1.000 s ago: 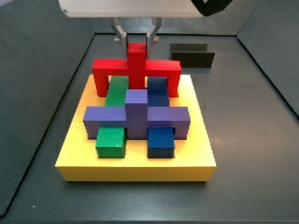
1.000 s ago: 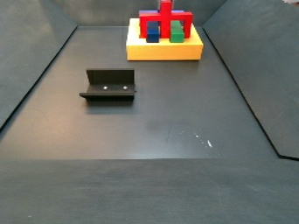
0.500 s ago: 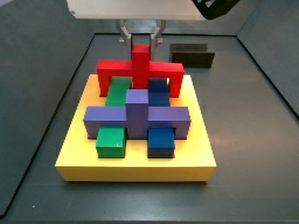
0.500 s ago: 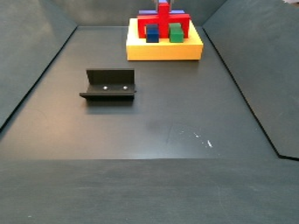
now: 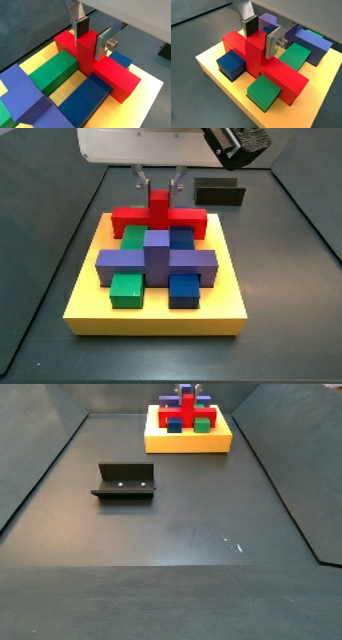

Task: Pick up the red object. Move up. Move to above the board. Insert the red object.
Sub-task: Insert the red object.

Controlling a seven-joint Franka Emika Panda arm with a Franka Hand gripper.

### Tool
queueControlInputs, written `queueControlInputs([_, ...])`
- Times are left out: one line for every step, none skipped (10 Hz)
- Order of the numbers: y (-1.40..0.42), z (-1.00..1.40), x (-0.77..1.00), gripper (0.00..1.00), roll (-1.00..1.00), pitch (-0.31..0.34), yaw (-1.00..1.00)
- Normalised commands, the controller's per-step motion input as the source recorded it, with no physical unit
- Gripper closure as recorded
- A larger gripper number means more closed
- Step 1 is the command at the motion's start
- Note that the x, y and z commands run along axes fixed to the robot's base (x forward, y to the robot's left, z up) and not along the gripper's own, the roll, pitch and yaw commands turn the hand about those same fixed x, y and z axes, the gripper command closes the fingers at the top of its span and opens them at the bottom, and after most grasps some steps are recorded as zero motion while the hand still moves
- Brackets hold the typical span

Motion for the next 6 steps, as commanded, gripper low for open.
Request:
queueControlInputs([0.0, 0.0, 0.0, 1.0, 0.0, 0.0, -0.01])
queueControlInputs([-0.07, -0.13, -0.25, 1.0, 0.0, -0.027, 0.0])
queueControlInputs([0.0, 0.0, -0.03, 1.0, 0.04, 0.0, 0.0])
queueControlInputs([0.0, -0.01, 0.0, 1.0, 0.02, 0.011, 0.0])
queueControlInputs([-0.05, 0.0, -0.01, 1.0, 0.02, 0.0, 0.0])
queueControlInputs([0.0, 0.0, 0.0, 1.0, 0.0, 0.0, 0.0])
